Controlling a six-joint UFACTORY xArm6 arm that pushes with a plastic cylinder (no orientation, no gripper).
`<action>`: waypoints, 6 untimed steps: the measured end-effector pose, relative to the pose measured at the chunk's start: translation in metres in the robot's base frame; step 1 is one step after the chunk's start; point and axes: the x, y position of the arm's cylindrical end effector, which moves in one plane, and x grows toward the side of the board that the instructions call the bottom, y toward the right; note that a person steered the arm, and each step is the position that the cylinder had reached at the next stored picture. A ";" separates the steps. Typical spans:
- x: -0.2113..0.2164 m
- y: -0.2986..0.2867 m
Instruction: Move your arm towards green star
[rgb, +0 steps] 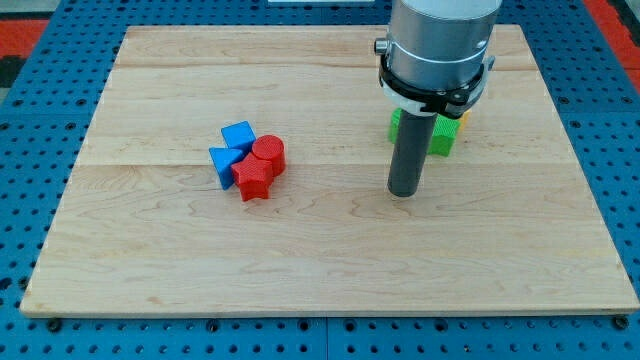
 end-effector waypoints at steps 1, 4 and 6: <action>0.000 0.001; -0.025 0.079; -0.046 0.076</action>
